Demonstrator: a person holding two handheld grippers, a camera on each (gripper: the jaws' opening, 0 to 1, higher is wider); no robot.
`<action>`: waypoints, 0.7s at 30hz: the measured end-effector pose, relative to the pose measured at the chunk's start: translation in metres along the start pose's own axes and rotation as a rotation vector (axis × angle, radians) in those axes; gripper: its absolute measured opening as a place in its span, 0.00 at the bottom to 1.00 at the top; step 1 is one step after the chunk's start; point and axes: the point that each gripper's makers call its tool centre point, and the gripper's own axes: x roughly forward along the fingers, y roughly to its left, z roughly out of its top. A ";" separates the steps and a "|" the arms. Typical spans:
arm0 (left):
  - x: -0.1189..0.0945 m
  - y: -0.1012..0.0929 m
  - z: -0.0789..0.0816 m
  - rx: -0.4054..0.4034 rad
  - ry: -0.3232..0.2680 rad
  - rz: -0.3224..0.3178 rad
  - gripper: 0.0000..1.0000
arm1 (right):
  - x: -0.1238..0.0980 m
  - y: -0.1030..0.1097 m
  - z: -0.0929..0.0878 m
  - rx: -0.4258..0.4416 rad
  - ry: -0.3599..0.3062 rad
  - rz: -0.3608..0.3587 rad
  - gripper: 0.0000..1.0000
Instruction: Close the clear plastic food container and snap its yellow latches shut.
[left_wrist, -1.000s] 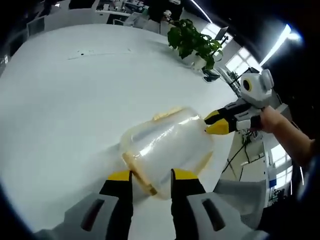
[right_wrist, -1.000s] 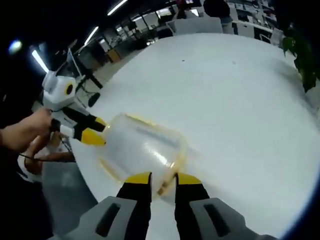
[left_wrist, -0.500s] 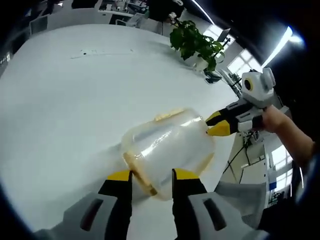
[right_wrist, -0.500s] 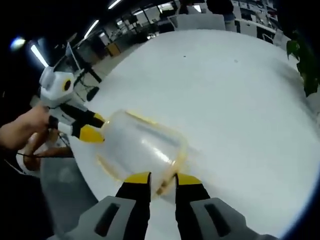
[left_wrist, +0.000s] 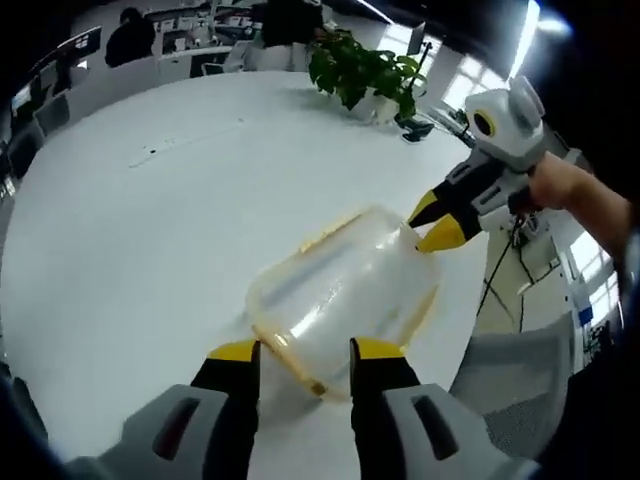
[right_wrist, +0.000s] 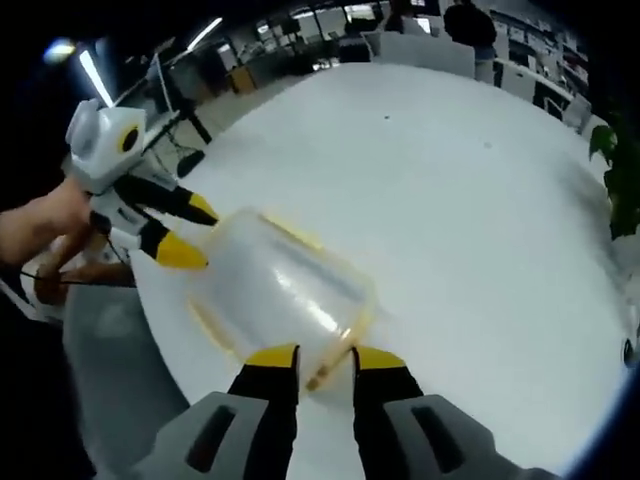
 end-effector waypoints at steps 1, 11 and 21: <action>0.000 0.002 0.003 0.055 -0.007 0.022 0.37 | 0.001 -0.001 0.000 -0.026 0.007 -0.009 0.19; 0.000 -0.011 0.013 0.388 -0.002 0.043 0.33 | -0.001 0.000 0.004 -0.284 0.037 -0.049 0.21; -0.003 -0.034 0.021 0.458 -0.035 -0.082 0.32 | -0.004 0.008 0.010 -0.452 0.023 -0.004 0.20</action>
